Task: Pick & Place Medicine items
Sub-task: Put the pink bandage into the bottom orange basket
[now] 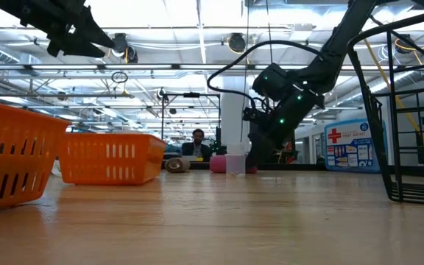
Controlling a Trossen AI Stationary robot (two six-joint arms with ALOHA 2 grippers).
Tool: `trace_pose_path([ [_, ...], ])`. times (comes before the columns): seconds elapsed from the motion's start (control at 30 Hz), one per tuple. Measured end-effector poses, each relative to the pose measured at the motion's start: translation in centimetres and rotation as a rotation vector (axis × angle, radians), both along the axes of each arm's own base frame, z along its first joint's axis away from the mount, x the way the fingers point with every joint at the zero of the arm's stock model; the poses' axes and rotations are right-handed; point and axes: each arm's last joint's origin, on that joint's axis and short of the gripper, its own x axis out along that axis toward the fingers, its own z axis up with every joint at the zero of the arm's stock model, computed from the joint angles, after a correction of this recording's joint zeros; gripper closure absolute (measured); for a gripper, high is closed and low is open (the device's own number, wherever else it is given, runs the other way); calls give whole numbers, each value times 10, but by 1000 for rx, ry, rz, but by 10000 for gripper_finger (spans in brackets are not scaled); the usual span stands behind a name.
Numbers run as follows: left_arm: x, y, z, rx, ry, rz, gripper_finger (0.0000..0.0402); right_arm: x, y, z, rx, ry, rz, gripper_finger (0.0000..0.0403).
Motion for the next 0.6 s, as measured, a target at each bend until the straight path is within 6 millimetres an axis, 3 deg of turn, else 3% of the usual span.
trace_pose_path([
  [0.17,9,0,-1,-58,-48,18,139,1,5,12,0,-37,31,347],
  [0.33,19,0,-8,-83,-16,28,140,-1,12,47,-45,-142,48,343],
  [0.6,50,-2,-16,-58,7,-50,140,-6,62,99,-88,-271,191,345],
])
